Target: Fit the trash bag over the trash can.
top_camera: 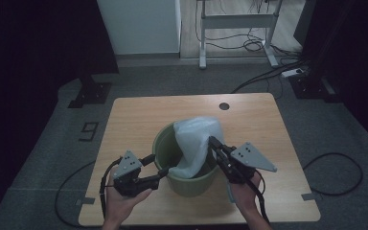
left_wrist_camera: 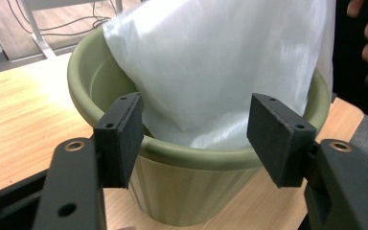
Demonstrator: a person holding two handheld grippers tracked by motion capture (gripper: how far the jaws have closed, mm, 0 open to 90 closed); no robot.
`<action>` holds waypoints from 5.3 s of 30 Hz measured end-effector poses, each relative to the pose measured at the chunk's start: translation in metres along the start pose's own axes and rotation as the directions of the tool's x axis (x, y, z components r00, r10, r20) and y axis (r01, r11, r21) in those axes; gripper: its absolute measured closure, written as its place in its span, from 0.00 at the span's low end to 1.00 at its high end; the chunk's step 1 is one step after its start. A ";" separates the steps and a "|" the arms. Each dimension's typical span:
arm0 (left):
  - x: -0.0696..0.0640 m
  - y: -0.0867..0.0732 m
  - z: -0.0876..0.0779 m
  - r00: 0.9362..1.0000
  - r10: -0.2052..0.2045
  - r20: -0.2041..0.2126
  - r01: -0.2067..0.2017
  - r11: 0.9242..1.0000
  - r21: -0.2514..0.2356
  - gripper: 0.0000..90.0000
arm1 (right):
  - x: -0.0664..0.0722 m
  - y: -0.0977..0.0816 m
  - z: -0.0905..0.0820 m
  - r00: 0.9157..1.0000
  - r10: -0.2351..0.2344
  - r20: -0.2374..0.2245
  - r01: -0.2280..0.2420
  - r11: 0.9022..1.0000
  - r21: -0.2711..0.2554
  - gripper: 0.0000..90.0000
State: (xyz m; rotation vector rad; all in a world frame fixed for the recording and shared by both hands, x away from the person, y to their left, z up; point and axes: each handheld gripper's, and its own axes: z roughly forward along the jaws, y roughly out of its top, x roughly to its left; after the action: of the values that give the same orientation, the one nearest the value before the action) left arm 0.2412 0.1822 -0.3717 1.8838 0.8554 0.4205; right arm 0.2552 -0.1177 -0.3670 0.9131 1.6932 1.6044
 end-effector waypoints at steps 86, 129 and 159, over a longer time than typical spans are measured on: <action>-0.002 0.025 0.001 0.999 -0.019 0.036 0.022 0.995 -0.095 0.40 | 0.029 0.006 -0.009 0.993 -0.114 0.042 0.117 0.991 -0.070 0.98; -0.005 0.023 0.035 0.986 0.044 0.159 -0.040 0.999 -0.028 0.90 | 0.026 -0.046 -0.046 0.993 -0.093 0.074 0.088 0.994 0.067 0.42; -0.003 0.024 0.024 0.991 0.035 0.126 -0.026 0.997 -0.071 0.82 | -0.028 -0.127 -0.046 0.965 0.038 0.261 -0.105 0.963 0.248 0.97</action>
State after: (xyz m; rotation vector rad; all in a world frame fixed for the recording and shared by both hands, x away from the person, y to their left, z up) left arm 0.2632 0.1581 -0.3610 1.8411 0.7198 0.3407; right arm 0.2247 -0.1694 -0.4911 1.2665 1.7272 1.2624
